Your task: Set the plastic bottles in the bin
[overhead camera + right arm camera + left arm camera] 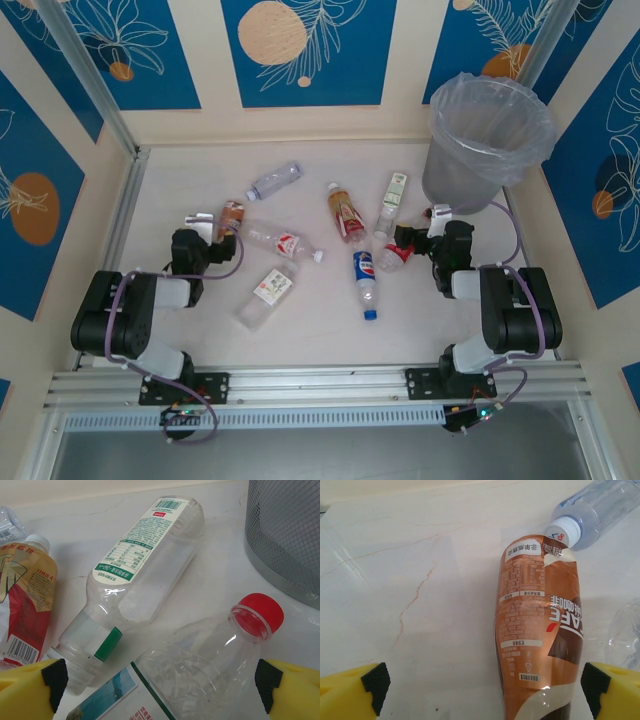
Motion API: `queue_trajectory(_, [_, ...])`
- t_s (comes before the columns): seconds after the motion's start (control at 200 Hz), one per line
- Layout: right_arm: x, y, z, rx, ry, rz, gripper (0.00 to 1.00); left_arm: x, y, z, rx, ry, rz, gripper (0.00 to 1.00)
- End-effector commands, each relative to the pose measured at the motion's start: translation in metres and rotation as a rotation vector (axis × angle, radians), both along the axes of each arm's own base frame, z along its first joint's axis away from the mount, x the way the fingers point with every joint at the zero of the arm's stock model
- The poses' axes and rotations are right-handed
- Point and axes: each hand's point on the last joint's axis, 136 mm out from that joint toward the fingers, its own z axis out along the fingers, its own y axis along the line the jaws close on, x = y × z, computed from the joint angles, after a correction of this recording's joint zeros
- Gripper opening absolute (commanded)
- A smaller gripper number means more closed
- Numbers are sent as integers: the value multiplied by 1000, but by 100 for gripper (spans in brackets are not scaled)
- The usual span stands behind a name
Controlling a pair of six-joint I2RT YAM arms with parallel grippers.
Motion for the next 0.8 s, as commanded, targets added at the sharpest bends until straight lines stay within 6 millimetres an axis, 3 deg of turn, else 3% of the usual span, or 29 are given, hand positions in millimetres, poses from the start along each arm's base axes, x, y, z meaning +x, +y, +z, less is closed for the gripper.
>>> queue_trajectory(0.0, [9,-1,10,-17,-45,2,99,8,3,10,-3,-39,1,99])
queue_trajectory(0.33, [8,-2,18,-17,-53,-8,99,7,-5,21,-1,-30,-46,99])
queue_trajectory(0.555, [1,4,51,-18,-59,23,99,-5,7,58,-5,-68,36,99])
queue_trajectory(0.795, [-11,6,90,111,-31,-29,99,-28,27,78,-200,47,270,100])
